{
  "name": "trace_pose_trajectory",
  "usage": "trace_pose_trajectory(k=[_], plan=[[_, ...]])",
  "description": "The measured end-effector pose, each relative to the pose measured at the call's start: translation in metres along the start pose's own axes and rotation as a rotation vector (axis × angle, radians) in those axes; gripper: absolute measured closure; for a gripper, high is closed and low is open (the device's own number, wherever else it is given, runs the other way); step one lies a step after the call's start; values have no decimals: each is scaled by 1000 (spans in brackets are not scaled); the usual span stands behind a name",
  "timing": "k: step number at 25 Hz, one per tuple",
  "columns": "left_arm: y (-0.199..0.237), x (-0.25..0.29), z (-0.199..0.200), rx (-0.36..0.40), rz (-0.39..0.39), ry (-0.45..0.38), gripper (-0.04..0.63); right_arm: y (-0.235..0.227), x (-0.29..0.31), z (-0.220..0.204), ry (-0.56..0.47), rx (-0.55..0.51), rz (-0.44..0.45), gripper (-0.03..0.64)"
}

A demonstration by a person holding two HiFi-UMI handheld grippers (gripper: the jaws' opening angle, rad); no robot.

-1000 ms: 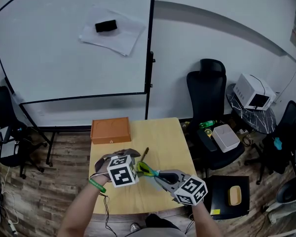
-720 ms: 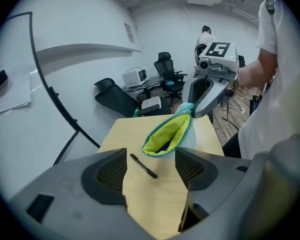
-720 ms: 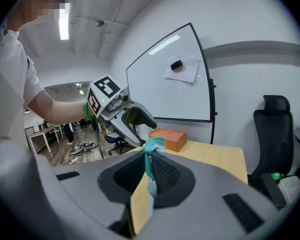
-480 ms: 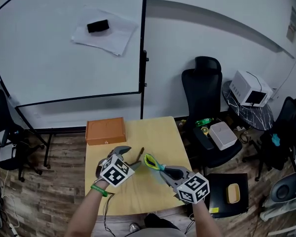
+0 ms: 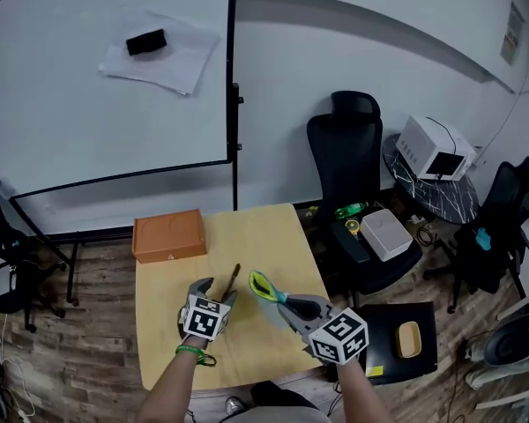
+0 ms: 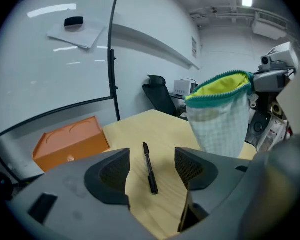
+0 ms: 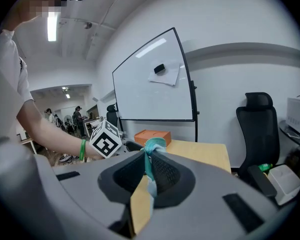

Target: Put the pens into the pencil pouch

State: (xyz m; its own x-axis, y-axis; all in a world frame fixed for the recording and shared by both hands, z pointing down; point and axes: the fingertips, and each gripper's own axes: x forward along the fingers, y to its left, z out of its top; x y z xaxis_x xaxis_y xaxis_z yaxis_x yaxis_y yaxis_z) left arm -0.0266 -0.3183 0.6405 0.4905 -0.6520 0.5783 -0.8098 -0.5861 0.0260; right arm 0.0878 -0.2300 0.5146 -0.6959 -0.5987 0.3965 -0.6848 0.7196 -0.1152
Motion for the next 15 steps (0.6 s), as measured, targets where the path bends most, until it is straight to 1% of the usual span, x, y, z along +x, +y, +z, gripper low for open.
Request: trace_pose_trajectory(k=[5, 8, 12, 15], plan=[[-2, 17, -24, -78, 22, 29, 318, -8, -2, 0, 8, 1, 2, 578], [-1, 31, -37, -94, 48, 44, 327, -15, -3, 0, 11, 4, 1, 578], [-1, 36, -55, -148, 63, 100, 357, -21, -1, -2, 20, 7, 4, 578], [0, 40, -69, -182, 69, 122, 375, -24, 1, -2, 26, 10, 5, 578]])
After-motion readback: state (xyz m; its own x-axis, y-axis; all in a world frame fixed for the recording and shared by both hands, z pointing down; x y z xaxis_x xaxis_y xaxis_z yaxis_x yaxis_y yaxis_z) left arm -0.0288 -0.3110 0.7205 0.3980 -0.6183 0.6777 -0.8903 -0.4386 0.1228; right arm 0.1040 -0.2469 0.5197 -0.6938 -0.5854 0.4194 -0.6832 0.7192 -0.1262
